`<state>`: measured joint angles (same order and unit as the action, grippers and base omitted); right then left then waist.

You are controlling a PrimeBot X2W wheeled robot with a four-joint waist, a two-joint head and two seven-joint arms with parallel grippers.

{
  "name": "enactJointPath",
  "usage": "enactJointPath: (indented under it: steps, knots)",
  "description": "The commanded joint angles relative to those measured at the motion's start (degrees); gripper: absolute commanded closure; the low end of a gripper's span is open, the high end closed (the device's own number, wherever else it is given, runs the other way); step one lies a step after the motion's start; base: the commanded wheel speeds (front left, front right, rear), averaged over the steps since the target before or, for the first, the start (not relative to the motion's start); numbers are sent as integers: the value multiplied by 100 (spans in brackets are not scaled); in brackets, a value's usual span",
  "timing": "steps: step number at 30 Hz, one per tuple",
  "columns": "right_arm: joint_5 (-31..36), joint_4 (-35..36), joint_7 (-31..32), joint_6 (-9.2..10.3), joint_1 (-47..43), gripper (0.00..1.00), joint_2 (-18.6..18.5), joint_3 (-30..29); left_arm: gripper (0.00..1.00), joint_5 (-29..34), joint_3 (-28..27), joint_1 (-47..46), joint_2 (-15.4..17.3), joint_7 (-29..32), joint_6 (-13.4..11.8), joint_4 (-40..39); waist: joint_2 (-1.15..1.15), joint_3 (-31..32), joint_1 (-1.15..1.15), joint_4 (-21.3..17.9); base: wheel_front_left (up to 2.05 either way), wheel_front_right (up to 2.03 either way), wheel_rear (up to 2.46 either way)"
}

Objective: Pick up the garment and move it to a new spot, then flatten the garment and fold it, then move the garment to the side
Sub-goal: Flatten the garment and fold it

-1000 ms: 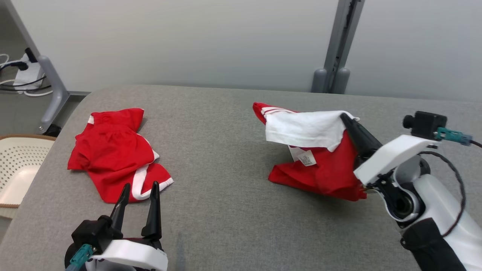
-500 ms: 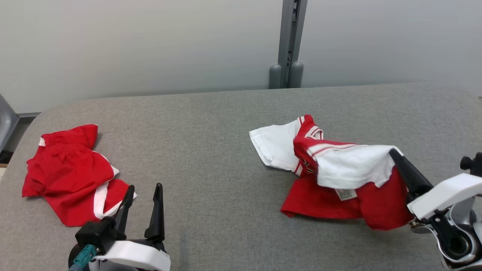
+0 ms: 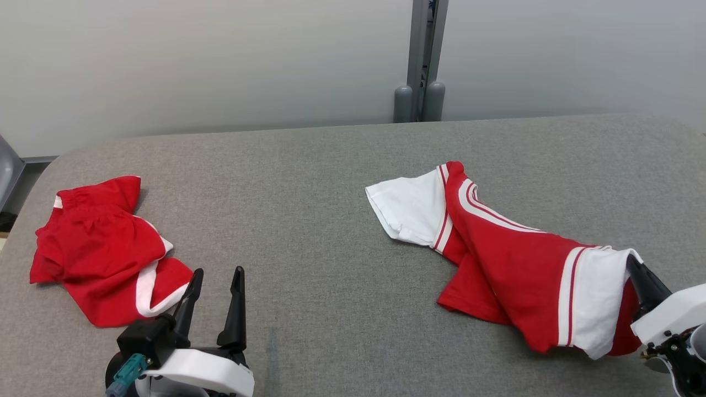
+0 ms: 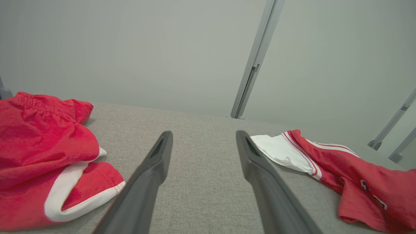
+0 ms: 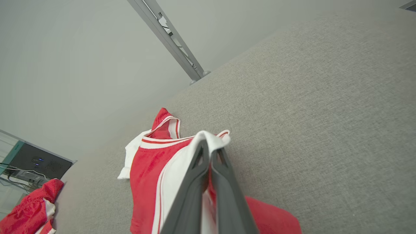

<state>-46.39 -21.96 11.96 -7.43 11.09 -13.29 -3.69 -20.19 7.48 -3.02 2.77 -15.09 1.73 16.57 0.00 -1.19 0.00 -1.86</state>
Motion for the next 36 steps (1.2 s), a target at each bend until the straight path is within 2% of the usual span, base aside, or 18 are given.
enactJointPath:
  steps: [1, 2, 3, 11, 19, 27, 32, 36]
  knots:
    - [168, -49, -76, -11, 21, 53, -43, -51, 0, 30, -7, -127, 23, -11, 21, 4, 0, -18, 0, 30, 0, 0, 0]
    - [345, -93, -125, -11, 47, 18, -36, -94, 0, 36, -3, -127, 22, -11, 24, 8, 0, -26, 0, 48, 0, 0, 0]
    - [481, -130, -163, -11, 83, 0, -10, -131, 0, 43, 4, -126, 21, -11, 27, 12, 0, -36, 0, 69, 0, 0, 0]
    - [1460, -43, -467, -11, 213, 0, 162, -438, 0, 44, -3, -158, 23, -11, 43, 11, 0, -56, 0, 185, 0, 0, 0]
    - [2489, 547, -1053, -10, 87, 0, 487, -618, 0, 43, -39, -162, 21, -11, 43, -56, 0, -46, 0, 162, 0, 0, 0]
    - [2840, 789, -1716, -10, -171, 0, 757, -350, 0, 59, -97, -97, 23, -11, 33, -112, 0, 28, 0, 50, 0, 0, 0]
    - [3110, 907, -2163, -10, -265, 0, 600, 5, 0, 73, -127, -74, 22, -11, 17, -171, 0, 48, 0, 19, 0, 0, 0]
    - [2967, 906, -2459, -10, -345, 0, 528, 212, 0, 77, -182, -35, 19, -11, -1, -212, 0, 48, 0, 37, 0, 0, 0]
